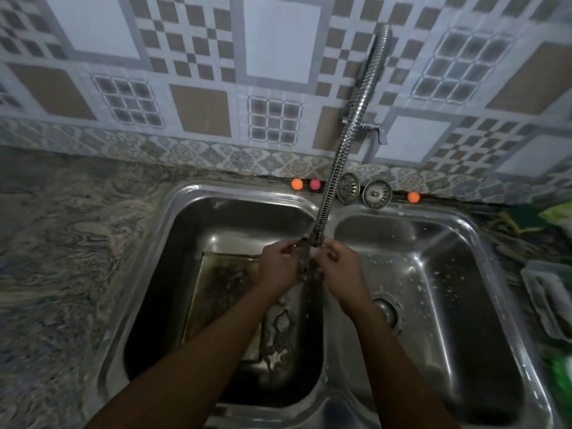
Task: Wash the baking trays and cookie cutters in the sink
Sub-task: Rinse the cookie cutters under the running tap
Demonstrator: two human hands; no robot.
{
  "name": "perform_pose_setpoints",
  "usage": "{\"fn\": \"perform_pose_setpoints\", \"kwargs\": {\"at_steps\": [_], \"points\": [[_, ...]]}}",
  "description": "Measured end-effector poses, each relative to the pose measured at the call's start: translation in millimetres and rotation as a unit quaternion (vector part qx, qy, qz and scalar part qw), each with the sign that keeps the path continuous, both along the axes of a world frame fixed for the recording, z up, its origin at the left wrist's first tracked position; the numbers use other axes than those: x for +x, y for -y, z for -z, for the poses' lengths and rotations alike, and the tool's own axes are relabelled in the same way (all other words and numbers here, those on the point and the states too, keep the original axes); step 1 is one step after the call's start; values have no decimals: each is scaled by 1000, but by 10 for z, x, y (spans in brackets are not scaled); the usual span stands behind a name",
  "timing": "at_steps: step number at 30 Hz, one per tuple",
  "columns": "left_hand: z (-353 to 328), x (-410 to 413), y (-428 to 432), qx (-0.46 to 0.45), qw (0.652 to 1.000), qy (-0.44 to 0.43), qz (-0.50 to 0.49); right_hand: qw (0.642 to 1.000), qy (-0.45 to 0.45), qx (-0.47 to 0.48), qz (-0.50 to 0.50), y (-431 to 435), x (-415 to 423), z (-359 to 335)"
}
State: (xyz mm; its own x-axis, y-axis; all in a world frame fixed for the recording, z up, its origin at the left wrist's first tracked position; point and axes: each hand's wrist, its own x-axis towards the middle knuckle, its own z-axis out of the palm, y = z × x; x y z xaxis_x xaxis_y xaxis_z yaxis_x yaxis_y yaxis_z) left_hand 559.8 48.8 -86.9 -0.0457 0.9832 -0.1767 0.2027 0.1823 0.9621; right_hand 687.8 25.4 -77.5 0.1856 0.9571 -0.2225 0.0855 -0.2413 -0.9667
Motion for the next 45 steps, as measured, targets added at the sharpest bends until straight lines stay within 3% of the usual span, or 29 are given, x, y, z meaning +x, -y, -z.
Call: {"fn": "perform_pose_setpoints", "kwargs": {"at_steps": [4,6,8,13,16,17,21,23,26,28,30,33,38,42,45], "points": [[-147,185,-23,-136,964,226,-39,996,-86,22,-12,88,-62,-173],[-175,183,-23,-183,930,315,-57,997,-63,29,-17,130,-63,-217],[-200,139,-20,-229,908,348,-51,998,-28,42,-38,165,-57,-245],[-228,80,3,-257,930,255,61,995,8,91,-26,155,-92,-312],[-293,73,-14,-213,924,315,37,996,-60,68,-4,138,-105,-304],[-279,71,-13,-195,934,297,28,995,-85,52,12,139,-126,-291],[-113,68,-32,-43,996,83,-4,992,-111,13,64,141,-212,-227],[-118,51,-62,29,999,-17,-13,989,-134,-19,60,173,-222,-244],[-140,8,-113,92,992,-80,25,988,-146,-22,34,218,-202,-267],[-137,3,-112,72,994,-72,42,990,-133,-2,48,207,-180,-239],[-194,28,-77,-12,999,44,15,993,-101,7,62,172,-151,-198],[-274,75,-3,-99,977,189,20,997,-61,21,46,179,-133,-128],[-245,45,9,-128,964,234,-1,993,53,105,27,212,-88,-147],[-240,31,-9,-134,961,239,-30,970,172,162,-62,175,-42,-112],[-225,-15,-30,-128,968,212,-47,972,146,185,22,185,-107,-131]]}}
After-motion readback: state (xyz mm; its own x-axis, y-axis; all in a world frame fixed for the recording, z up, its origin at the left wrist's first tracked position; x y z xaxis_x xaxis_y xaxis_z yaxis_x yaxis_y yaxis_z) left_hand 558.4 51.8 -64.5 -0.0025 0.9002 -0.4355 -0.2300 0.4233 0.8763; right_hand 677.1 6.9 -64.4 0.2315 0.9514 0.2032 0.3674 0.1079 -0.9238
